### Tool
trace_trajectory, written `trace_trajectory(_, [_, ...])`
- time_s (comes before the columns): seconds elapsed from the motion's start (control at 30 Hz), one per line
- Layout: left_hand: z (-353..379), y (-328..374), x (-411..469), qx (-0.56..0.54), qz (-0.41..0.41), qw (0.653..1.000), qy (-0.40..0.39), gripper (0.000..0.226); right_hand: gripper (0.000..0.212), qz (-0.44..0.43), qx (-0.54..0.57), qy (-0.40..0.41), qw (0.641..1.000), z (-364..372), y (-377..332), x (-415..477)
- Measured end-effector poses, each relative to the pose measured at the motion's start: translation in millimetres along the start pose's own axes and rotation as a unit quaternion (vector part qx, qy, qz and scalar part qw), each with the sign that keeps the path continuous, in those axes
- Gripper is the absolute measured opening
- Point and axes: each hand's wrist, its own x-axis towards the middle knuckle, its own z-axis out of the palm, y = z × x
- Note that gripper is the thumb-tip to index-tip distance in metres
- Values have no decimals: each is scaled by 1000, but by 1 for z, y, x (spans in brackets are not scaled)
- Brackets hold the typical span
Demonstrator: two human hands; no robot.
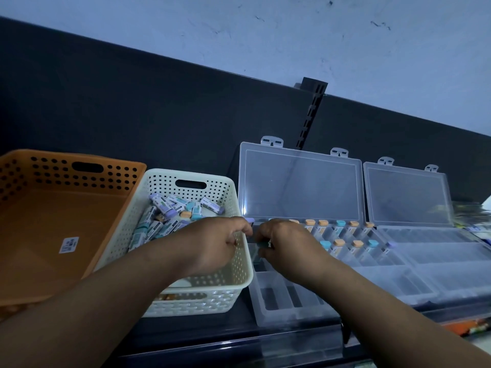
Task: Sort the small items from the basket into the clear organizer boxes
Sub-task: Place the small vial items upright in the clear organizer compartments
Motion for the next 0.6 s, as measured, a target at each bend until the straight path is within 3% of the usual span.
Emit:
trace_trajectory(0.27, [-12,-3,-14,19,1,1000,21,50,35,10,16,-5,1000,-27,-8,5])
trace_trajectory(0.43, [-37,-7,-32,123,-3,988,93,49,33,-38,26,34,998,-41,-34,28])
trace_trajectory(0.6, [-65,-23,-54,189,-38,972,132,57,31,-99,4,-10,995,-26,-68,61])
